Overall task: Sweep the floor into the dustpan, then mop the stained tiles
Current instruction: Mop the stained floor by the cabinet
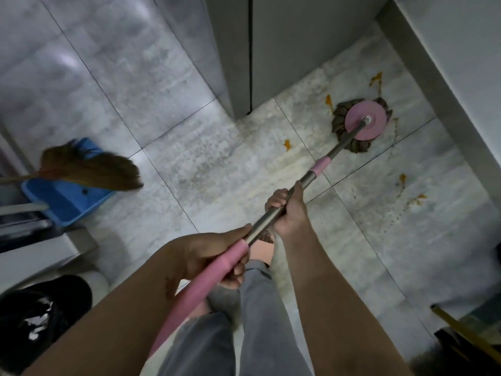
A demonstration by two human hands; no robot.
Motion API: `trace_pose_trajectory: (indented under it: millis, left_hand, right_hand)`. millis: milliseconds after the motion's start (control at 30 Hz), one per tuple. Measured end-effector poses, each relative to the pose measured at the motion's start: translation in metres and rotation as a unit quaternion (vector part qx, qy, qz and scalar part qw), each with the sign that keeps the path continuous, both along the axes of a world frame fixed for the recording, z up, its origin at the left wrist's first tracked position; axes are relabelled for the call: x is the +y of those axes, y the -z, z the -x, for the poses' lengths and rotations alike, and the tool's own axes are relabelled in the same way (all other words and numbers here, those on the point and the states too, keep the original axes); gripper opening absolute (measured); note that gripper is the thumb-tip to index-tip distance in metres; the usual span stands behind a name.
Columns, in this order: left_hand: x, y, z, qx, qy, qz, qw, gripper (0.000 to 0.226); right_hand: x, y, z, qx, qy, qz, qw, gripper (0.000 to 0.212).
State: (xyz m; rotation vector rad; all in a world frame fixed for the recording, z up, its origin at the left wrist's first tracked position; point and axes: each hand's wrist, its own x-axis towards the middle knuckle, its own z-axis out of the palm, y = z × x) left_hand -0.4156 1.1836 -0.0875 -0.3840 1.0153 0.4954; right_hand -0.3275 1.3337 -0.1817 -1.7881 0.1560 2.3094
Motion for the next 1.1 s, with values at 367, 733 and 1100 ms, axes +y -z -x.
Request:
trace_pose_trajectory:
  millis: [367, 733, 1100]
  left_hand:
    - [0.044, 0.021, -0.028, -0.025, -0.113, 0.011, 0.993, 0.053]
    - [-0.027, 0.01, -0.033, 0.025, -0.072, 0.013, 0.997, 0.054]
    - [-0.268, -0.04, 0.032, 0.047, -0.007, 0.055, 0.997, 0.049]
  right_hand:
    - [0.046, -0.003, 0.004, -0.074, -0.12, -0.012, 0.99, 0.05]
    - [-0.028, -0.004, 0.011, -0.113, -0.159, -0.021, 0.981, 0.059]
    - [-0.281, -0.045, 0.053, -0.046, -0.153, 0.021, 0.987, 0.053]
